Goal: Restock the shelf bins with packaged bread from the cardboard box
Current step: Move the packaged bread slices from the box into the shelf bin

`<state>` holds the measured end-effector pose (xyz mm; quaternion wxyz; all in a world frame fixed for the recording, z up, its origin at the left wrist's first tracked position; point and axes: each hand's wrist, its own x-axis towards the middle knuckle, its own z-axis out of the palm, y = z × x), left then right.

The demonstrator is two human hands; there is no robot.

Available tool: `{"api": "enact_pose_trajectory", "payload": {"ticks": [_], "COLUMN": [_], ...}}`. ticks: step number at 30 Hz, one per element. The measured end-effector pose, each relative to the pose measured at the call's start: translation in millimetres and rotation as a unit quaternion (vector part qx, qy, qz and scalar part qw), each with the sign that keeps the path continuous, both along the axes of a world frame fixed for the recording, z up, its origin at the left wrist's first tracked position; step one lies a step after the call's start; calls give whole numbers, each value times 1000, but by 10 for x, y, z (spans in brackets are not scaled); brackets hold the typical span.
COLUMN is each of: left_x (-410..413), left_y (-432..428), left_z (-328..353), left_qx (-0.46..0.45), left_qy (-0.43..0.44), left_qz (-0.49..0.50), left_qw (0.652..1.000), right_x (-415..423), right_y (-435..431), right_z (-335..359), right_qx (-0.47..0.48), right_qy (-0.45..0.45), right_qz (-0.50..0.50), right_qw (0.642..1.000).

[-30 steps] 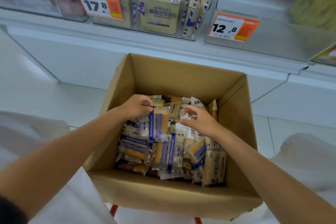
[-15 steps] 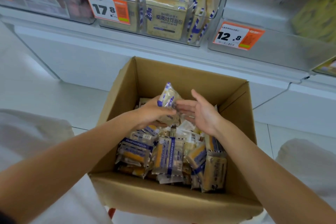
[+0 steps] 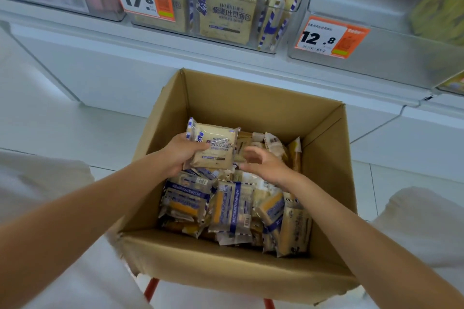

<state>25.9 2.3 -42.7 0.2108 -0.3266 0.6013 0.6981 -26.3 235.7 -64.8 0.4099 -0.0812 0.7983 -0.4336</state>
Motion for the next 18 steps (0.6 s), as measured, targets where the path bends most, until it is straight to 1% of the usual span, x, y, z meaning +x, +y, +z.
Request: {"api": "enact_pose_trajectory", "payload": {"ticks": [2, 3, 5, 6, 7, 9, 10, 12, 14, 16, 18], "left_x": [50, 72, 106, 121, 132, 147, 148, 139, 114, 92, 86], "left_y": [-39, -58, -95, -109, -122, -136, -133, -122, -108, -95, -72], "left_z": [-47, -65, -102, -115, -132, -163, -171, -181, -182, -157, -96], "left_qx": [3, 7, 11, 9, 6, 0, -4, -17, -39, -60, -58], "left_qy": [4, 5, 5, 5, 6, 7, 4, 1, 7, 16, 24], "left_qz": [22, 26, 25, 24, 23, 22, 22, 22, 28, 40, 46], "left_qw": [1000, 1000, 1000, 1000, 1000, 1000, 1000, 1000, 999, 997, 997], "right_x": [57, 85, 117, 137, 159, 157, 144, 83, -40, -176, -240], "right_y": [12, 16, 4, -6, -27, -64, -69, -47, -5, 25, -9], "right_z": [-199, -306, -500, -600, -644, -706, -717, -619, -409, -164, 134], "right_qx": [57, 78, 112, 128, 155, 175, 153, 96, 82, 116, 108], "right_qy": [9, 2, -14, -6, 16, 59, 58, 20, 13, 61, 132], "right_qz": [113, 148, 190, 207, 223, 235, 225, 179, 130, 74, -25], "right_qw": [992, 986, 975, 970, 962, 954, 961, 979, 988, 989, 985]}}
